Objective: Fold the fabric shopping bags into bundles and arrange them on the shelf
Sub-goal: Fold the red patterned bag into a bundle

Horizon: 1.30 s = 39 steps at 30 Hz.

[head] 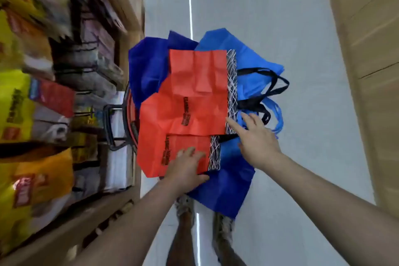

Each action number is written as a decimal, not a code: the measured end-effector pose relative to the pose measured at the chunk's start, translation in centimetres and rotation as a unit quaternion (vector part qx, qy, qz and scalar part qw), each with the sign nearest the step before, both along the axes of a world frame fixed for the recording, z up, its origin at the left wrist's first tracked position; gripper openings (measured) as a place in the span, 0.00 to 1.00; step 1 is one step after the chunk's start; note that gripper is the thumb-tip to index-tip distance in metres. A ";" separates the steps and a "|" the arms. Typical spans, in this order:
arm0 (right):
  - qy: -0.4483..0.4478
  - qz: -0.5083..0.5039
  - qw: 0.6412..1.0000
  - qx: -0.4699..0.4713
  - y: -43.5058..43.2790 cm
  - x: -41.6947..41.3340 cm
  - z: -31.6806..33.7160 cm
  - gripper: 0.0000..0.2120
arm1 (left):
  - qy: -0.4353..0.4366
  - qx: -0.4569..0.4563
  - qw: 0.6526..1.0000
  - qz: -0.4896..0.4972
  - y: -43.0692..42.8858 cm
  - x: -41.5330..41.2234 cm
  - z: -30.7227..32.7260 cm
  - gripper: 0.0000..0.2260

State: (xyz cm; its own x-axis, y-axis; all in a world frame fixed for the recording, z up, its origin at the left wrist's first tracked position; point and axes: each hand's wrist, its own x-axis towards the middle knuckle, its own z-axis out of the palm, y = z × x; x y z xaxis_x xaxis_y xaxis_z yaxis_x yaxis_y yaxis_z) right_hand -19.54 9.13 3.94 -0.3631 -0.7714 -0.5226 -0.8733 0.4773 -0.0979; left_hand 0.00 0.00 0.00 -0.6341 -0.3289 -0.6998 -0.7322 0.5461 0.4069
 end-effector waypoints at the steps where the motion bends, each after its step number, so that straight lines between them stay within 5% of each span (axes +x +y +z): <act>1: 0.023 0.008 1.000 0.019 -1.0 -0.1 -1.4 0.45 | -0.009 0.020 1.000 -0.005 -0.1 -0.4 -1.5 0.32; 4: 0.047 -0.027 0.997 0.053 -2.7 -0.5 -4.6 0.47 | 0.018 0.072 0.996 0.057 -0.7 -1.3 -4.7 0.28; 6: 0.061 -0.030 0.996 0.049 -2.7 -0.7 -6.1 0.36 | 0.060 0.078 0.987 0.130 -1.1 -1.6 -6.0 0.28; 11: 0.040 -0.037 0.986 -0.155 -3.1 -1.7 -6.6 0.17 | 0.057 -0.070 0.979 0.183 -3.8 -3.6 -7.2 0.33; 16: 0.008 -0.126 0.953 -0.276 -2.1 -1.8 -3.5 0.18 | 0.067 -0.201 0.965 0.153 -6.1 -4.6 -5.7 0.11; 19: 0.089 -0.237 0.924 -0.288 -2.3 -0.4 0.4 0.30 | 0.117 -0.215 0.955 0.171 -6.9 -4.9 -2.2 0.13; 20: 0.072 -0.255 0.918 -0.295 -2.6 0.7 2.0 0.32 | 0.134 -0.234 0.949 0.164 -7.2 -5.0 -0.6 0.11; 22: -0.109 -0.328 0.896 -0.279 -3.7 3.6 5.4 0.41 | 0.144 -0.253 0.947 0.136 -6.8 -5.4 3.4 0.06; 25: -0.359 -0.448 0.774 -0.269 -5.3 6.4 9.2 0.45 | 0.181 -0.222 0.953 0.098 -3.4 -6.0 9.3 0.09; 28: -0.232 -0.453 0.801 -0.315 -5.3 4.7 11.1 0.19 | 0.267 -0.147 0.948 0.087 0.8 -5.1 13.0 0.22; 30: -0.199 -0.474 0.792 -0.329 -4.1 3.0 13.3 0.13 | 0.279 -0.061 0.952 0.109 2.8 -3.3 15.6 0.31; 34: -0.330 -0.566 0.668 -0.352 -0.9 -0.1 19.2 0.16 | 0.289 -0.082 0.945 0.130 5.8 1.8 18.9 0.35; 39: -0.479 -0.539 0.629 -0.291 3.0 -1.5 25.6 0.13 | 0.297 -0.168 0.905 0.253 8.8 4.2 23.1 0.33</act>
State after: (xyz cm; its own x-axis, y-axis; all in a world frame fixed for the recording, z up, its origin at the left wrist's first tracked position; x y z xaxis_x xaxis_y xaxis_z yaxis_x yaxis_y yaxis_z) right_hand -21.04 12.13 29.52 -0.5727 -0.5083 -0.6432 0.5193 0.3821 -0.7644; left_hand 4.24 8.80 23.13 -0.5746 -0.8134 -0.0908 -0.6299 0.3686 0.6836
